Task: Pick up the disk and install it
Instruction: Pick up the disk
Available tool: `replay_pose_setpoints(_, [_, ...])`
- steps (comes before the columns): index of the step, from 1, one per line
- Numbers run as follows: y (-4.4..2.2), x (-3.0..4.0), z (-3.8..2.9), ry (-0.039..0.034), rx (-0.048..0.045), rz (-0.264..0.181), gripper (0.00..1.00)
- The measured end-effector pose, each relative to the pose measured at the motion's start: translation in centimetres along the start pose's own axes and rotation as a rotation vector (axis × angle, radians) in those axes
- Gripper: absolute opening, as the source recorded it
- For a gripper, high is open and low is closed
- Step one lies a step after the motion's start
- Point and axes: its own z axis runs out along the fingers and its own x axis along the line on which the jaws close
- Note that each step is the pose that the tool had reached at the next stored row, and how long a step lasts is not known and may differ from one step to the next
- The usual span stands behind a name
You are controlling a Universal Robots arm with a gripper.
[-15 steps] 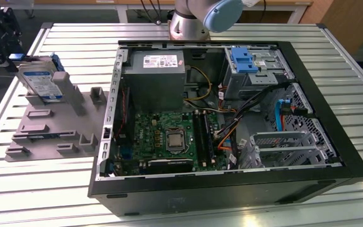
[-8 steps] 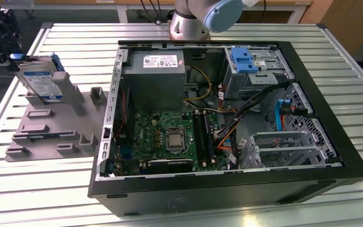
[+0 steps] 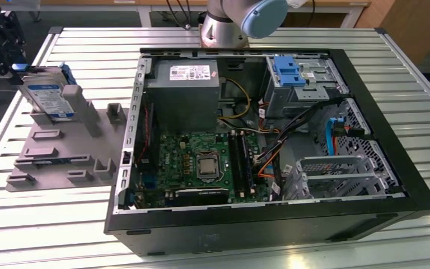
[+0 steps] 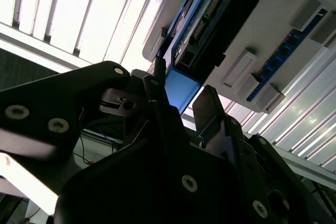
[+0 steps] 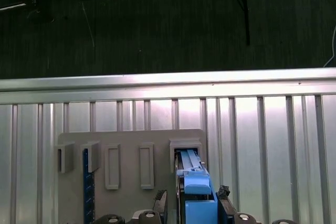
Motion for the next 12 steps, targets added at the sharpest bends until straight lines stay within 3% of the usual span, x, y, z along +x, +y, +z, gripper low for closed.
replay_pose_setpoints(12, [0.10,-0.27,0.22,0.0000,-0.0001,0.000,0.48])
